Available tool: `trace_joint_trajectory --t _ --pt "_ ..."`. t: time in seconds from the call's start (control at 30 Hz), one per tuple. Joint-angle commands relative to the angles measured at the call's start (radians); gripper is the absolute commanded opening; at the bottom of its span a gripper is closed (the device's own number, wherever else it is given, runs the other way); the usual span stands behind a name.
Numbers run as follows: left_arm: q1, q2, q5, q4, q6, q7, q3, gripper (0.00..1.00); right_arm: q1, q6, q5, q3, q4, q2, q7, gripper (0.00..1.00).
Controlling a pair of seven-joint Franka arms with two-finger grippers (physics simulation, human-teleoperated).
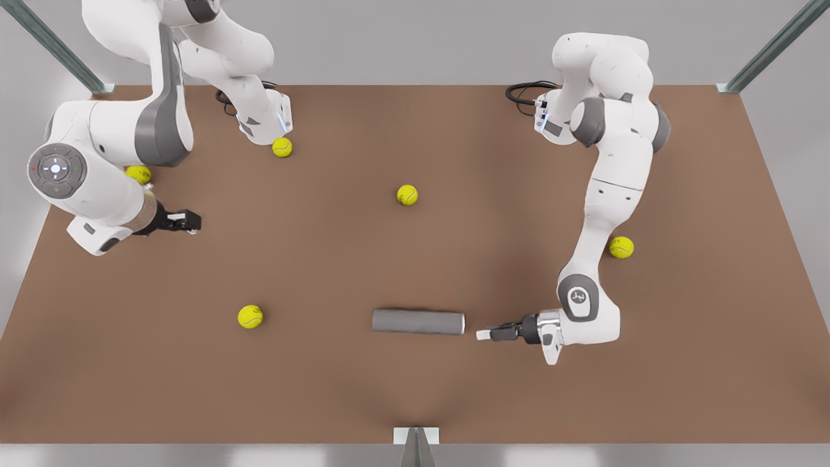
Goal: Put the tennis tube upright
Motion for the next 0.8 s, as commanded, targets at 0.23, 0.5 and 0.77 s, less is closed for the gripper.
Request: trace_joint_trajectory --t 0.23,0.5,0.77 --pt "0.0 0.015 -0.013 -0.007 0.05 0.113 -0.054 1.0 -0.074 -0.003 0.014 -0.002 0.042 0.012 -0.003 1.0" --pt "-0.021 0.038 -0.009 -0.013 0.05 0.168 -0.056 1.0 -0.078 -0.009 0.02 0.003 0.046 0.012 -0.002 1.0" --pt "-0.043 0.065 -0.013 0.0 0.154 0.168 -0.106 1.0 -0.076 -0.009 0.02 0.0 0.049 0.012 -0.002 1.0"
